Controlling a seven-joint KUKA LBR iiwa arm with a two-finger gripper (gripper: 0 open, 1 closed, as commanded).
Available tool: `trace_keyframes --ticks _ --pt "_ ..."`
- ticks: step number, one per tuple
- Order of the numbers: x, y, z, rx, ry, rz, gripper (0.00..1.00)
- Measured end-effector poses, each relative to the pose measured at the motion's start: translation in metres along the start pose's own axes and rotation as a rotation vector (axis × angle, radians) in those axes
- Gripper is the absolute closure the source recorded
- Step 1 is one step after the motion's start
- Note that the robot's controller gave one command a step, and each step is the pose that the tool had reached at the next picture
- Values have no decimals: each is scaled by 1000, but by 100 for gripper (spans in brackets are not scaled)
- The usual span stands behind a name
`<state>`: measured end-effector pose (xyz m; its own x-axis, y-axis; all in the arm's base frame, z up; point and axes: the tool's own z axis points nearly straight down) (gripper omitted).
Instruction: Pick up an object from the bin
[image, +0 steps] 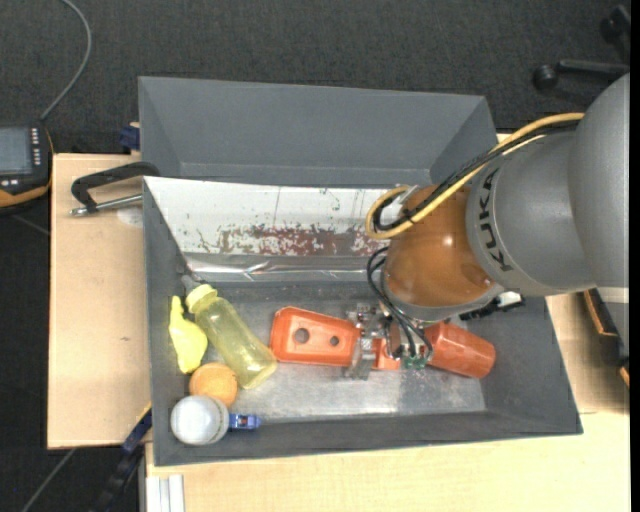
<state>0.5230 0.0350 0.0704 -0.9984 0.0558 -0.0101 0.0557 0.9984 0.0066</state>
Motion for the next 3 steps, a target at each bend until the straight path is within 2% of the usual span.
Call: trace_keyframes --ticks 3 --pt "3 -15 0 0 1 13 100"
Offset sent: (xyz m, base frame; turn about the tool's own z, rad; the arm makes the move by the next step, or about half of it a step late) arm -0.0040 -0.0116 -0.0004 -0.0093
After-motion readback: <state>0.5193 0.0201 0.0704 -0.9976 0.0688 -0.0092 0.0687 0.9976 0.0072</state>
